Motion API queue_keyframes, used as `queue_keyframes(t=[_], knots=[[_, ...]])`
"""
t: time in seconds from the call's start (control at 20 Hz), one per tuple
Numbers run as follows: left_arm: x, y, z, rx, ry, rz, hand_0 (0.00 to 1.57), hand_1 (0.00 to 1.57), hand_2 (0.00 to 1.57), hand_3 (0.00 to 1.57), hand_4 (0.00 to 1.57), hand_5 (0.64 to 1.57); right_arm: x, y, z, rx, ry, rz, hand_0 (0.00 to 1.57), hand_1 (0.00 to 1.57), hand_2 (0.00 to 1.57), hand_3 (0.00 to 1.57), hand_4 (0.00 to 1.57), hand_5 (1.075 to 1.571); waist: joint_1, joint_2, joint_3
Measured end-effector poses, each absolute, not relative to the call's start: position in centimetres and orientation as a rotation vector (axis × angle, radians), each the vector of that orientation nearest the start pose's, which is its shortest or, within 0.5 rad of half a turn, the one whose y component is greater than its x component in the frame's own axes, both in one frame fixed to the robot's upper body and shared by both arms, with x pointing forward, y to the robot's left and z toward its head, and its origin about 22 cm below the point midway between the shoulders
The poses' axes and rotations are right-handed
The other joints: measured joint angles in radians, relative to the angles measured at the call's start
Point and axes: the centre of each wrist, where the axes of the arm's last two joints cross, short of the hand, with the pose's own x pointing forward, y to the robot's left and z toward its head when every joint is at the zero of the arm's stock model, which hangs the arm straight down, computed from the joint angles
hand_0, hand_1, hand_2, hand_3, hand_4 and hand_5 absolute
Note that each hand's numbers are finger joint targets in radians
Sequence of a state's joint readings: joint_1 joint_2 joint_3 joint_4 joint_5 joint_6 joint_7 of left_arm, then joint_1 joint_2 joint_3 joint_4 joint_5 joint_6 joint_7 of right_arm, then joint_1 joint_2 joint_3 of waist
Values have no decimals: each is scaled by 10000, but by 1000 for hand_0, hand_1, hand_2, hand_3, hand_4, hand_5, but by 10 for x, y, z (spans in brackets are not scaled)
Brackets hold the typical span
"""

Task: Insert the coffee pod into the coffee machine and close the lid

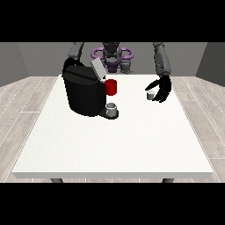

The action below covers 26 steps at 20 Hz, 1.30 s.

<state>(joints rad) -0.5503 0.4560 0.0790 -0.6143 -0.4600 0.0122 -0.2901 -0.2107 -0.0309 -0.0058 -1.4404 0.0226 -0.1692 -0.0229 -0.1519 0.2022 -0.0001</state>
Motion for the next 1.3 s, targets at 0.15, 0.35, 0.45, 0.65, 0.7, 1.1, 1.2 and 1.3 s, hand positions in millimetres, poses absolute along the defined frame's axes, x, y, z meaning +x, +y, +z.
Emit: queue_keyframes(t=[0.15,0.35,0.45,0.65,0.7,1.1,1.2,1.3], knots=[[354,371,-2,6609,-13623,-6731,824,824,972,737,389,1571,293,-216,22,-1013,-16749,-315,0,0,0,0,492,1571,-78,177,-1],[355,370,-6,7143,-13847,-6847,987,987,1095,867,286,1571,290,-209,25,-835,-16937,-450,0,0,0,0,515,1571,-164,256,12],[355,371,-7,7421,-13767,-7061,899,899,1011,776,309,1571,289,-212,26,-745,-16993,-396,0,0,0,0,487,1571,-253,303,20],[355,373,-7,7633,-13535,-7729,1174,1174,1286,1183,412,1571,290,-215,26,-851,-16813,-532,0,0,0,0,398,1571,-187,214,24],[357,368,-8,7663,-13512,-7835,1225,1225,1358,1305,473,1571,291,-218,24,-871,-16780,-567,0,0,0,0,424,1571,-151,189,23],[378,353,16,6865,-14519,-8572,1388,1388,1408,1353,583,1571,290,-216,6,-948,-16293,-930,0,0,0,0,493,1571,98,-189,3],[387,353,33,6670,-14749,-8744,1323,1323,1383,1352,581,1571,292,-222,4,-992,-16174,-898,0,0,0,0,488,1571,120,-349,5],[394,346,45,6344,-14938,-9006,1243,1243,1327,1315,535,1571,293,-230,-5,-1090,-15928,-996,0,0,0,0,507,1571,253,-570,3]])
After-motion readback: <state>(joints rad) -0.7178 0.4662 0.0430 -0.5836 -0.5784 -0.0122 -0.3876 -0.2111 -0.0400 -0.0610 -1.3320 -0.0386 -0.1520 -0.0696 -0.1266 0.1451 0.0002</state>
